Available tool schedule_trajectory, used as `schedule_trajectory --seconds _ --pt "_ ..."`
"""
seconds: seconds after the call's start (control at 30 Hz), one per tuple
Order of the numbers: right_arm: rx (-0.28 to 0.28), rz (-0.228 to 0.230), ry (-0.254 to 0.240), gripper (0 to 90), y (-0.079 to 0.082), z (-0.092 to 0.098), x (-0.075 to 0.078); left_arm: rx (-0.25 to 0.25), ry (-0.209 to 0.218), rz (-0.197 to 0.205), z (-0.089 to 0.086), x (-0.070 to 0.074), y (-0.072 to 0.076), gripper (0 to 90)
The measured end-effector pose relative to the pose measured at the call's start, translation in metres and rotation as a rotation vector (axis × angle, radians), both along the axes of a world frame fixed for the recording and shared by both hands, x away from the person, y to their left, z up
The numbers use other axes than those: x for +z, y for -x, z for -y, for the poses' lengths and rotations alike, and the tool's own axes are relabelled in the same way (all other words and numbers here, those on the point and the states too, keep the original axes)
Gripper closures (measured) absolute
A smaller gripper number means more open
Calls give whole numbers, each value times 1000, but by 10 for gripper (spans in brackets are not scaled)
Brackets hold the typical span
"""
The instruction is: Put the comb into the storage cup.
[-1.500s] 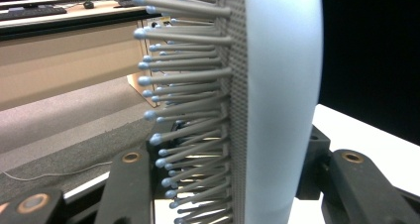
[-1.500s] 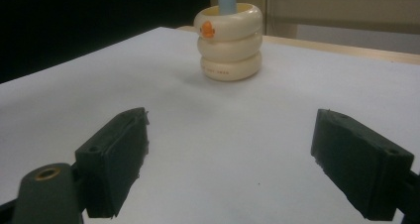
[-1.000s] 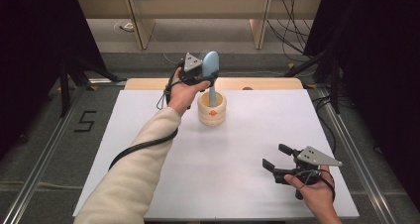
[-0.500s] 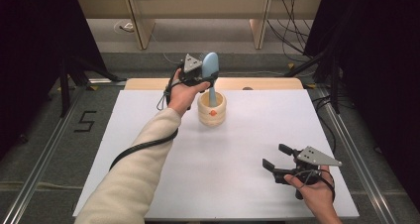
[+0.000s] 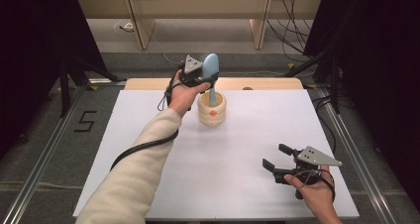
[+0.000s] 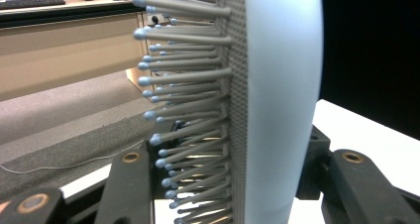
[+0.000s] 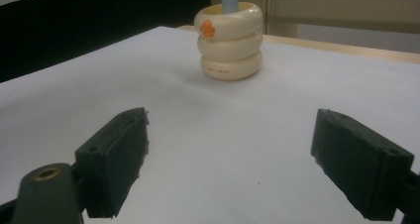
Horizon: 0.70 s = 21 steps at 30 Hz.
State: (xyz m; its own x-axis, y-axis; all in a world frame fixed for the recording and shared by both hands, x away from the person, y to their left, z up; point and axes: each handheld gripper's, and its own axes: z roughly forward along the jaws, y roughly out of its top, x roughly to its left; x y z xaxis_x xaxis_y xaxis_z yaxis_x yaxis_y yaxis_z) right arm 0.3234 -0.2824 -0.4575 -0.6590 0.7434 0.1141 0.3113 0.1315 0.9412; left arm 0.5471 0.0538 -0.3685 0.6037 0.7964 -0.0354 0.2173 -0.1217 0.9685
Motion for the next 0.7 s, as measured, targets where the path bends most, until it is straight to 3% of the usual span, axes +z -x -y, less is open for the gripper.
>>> schedule_trajectory --seconds 0.7 --pt "2 -4 -1 158 0 0 -1 11 8 -22 3 -10 -4 492"
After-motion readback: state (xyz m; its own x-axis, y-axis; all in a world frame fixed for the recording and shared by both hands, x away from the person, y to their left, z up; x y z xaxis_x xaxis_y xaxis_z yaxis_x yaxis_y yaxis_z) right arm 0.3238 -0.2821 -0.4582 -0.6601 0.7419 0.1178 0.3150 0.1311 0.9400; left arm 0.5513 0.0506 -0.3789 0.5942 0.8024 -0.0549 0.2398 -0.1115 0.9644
